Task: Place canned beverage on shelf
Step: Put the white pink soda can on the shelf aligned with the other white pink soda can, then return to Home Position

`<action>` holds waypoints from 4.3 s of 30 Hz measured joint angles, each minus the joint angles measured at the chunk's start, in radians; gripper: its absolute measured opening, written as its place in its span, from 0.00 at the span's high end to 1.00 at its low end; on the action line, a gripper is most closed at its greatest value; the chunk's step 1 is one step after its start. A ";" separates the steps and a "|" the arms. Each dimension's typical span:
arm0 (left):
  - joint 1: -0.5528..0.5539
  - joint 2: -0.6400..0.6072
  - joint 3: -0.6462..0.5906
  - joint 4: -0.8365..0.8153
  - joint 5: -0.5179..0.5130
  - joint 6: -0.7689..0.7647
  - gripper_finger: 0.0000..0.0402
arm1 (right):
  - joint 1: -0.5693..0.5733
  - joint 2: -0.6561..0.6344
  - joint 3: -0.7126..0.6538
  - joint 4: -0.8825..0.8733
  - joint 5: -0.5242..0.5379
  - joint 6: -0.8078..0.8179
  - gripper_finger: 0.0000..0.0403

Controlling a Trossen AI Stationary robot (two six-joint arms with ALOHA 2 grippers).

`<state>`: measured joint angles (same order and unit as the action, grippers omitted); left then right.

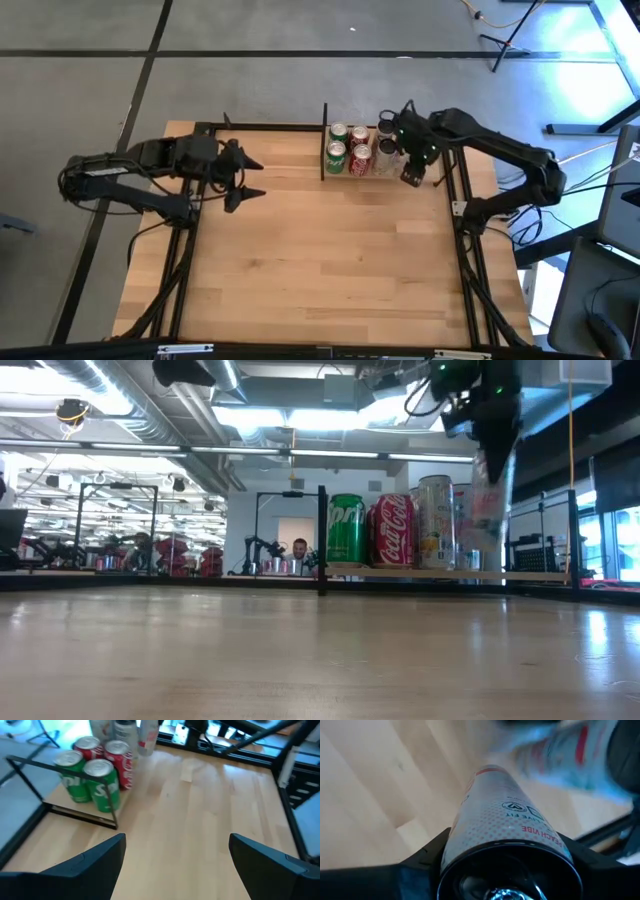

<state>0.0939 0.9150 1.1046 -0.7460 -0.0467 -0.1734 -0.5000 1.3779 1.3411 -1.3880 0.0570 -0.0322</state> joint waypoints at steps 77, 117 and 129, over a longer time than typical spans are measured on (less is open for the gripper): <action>-0.014 -0.239 -0.445 0.533 -0.226 0.125 0.98 | 0.029 -0.995 -0.768 1.093 -0.385 0.444 0.97; -0.015 -0.867 -1.097 0.840 -0.170 0.079 0.97 | 0.029 -1.374 -1.176 1.277 -0.325 0.287 0.97; -0.015 -0.890 -1.097 0.772 -0.038 0.080 0.97 | 0.029 -1.375 -1.331 1.441 -0.264 0.318 0.97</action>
<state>0.0788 0.0246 0.0074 0.0265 -0.0842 -0.0939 -0.4709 0.0027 0.0096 0.0528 -0.2073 0.2863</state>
